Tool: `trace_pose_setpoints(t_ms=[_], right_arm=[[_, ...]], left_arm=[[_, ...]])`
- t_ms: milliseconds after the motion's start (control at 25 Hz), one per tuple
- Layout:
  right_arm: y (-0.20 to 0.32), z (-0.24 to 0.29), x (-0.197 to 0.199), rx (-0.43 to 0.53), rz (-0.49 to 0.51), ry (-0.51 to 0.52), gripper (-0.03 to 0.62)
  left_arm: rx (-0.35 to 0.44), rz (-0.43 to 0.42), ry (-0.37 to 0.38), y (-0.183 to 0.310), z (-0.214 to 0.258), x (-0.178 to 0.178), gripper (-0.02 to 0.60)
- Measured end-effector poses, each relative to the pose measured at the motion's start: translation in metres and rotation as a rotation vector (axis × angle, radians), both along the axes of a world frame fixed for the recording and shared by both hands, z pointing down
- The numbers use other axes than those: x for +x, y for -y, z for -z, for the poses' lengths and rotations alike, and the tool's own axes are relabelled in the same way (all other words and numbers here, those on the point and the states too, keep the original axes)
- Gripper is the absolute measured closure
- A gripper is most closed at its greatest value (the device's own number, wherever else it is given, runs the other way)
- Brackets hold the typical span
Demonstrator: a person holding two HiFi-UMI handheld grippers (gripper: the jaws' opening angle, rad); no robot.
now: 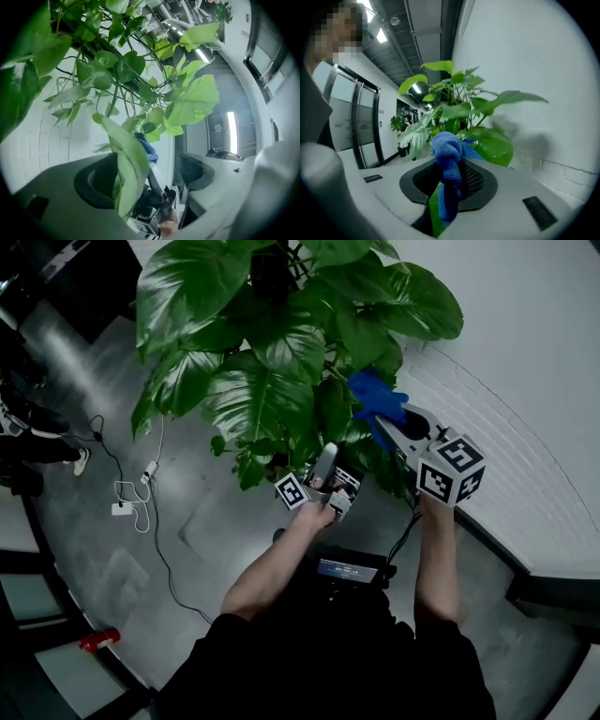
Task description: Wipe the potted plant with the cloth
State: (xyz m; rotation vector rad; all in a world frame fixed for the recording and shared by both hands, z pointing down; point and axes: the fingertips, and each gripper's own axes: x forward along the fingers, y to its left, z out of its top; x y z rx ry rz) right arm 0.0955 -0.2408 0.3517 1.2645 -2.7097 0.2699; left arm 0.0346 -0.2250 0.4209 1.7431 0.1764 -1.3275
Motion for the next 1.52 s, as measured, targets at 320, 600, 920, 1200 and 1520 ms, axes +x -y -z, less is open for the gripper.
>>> trace_pose_setpoints(t_ms=[320, 600, 920, 1200, 1520], right_arm=[[-0.041, -0.05, -0.035, -0.152, 0.125, 0.073, 0.499], [-0.095, -0.091, -0.038, -0.23, 0.198, 0.016, 0.499], [-0.114, -0.048, -0.006, -0.146, 0.195, 0.201, 0.499], [-0.082, 0.054, 0.02, 0.179, 0.085, 0.252, 0.499], [-0.066, -0.037, -0.03, -0.059, 0.184, 0.138, 0.499]], left_arm=[[0.045, -0.015, 0.018, -0.008, 0.014, -0.011, 0.167], [0.073, -0.004, 0.076, -0.009, 0.018, -0.007, 0.167], [0.065, -0.014, 0.082, -0.009, 0.014, -0.002, 0.167], [0.065, -0.037, 0.072, -0.018, 0.017, 0.009, 0.167], [0.081, -0.035, 0.078, -0.025, 0.025, 0.009, 0.167]])
